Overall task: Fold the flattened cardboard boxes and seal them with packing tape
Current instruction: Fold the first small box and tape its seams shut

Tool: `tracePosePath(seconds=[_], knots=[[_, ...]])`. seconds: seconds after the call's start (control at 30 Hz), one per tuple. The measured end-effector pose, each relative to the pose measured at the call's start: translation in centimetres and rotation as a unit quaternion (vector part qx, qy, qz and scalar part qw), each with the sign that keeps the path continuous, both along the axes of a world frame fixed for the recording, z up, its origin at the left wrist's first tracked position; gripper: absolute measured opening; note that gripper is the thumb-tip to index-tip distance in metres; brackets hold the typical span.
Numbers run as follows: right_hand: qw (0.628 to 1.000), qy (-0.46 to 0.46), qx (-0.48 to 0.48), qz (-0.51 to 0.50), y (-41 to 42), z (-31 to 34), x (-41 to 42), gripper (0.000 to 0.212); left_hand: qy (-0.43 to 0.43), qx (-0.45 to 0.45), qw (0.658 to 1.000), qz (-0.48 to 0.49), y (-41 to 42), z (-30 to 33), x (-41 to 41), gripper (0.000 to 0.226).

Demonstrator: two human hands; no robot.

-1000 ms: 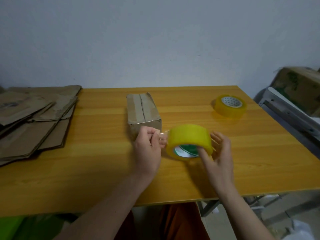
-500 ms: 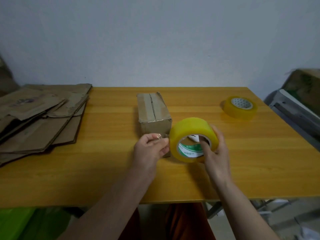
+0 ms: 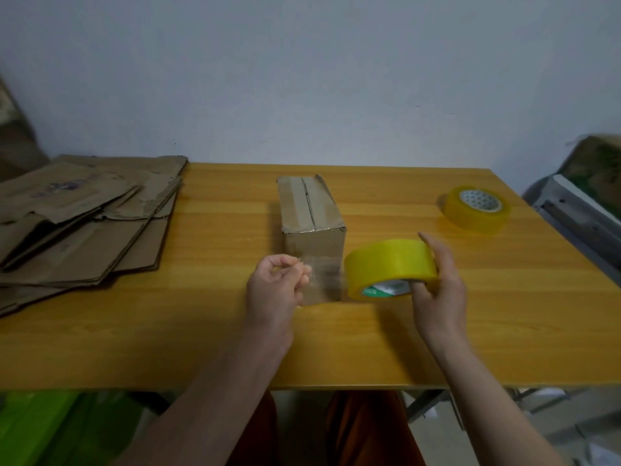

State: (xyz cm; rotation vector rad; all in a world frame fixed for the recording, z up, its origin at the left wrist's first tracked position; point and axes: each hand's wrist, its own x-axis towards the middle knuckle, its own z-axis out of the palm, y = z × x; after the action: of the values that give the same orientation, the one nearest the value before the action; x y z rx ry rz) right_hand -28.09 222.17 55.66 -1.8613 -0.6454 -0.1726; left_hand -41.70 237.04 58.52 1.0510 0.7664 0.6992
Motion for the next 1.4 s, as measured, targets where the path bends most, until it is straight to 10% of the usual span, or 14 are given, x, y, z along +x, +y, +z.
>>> tracePosePath(seconds=[0.17,0.63,1.4], knots=[[0.998,0.053,0.031,-0.033,1.1,-0.4,-0.2,0.055,-0.015,0.046,0.998,0.030,0.9,-0.1,-0.2,0.012],[0.982,-0.158,-0.028,-0.099,1.7,2.1,3.4,0.057,0.018,0.128,0.981,0.146,3.4,0.5,0.3,0.009],[0.989,-0.116,-0.073,-0.060,7.4,0.5,7.0,0.057,0.152,0.217,0.953,0.144,5.9,-3.6,4.3,0.020]])
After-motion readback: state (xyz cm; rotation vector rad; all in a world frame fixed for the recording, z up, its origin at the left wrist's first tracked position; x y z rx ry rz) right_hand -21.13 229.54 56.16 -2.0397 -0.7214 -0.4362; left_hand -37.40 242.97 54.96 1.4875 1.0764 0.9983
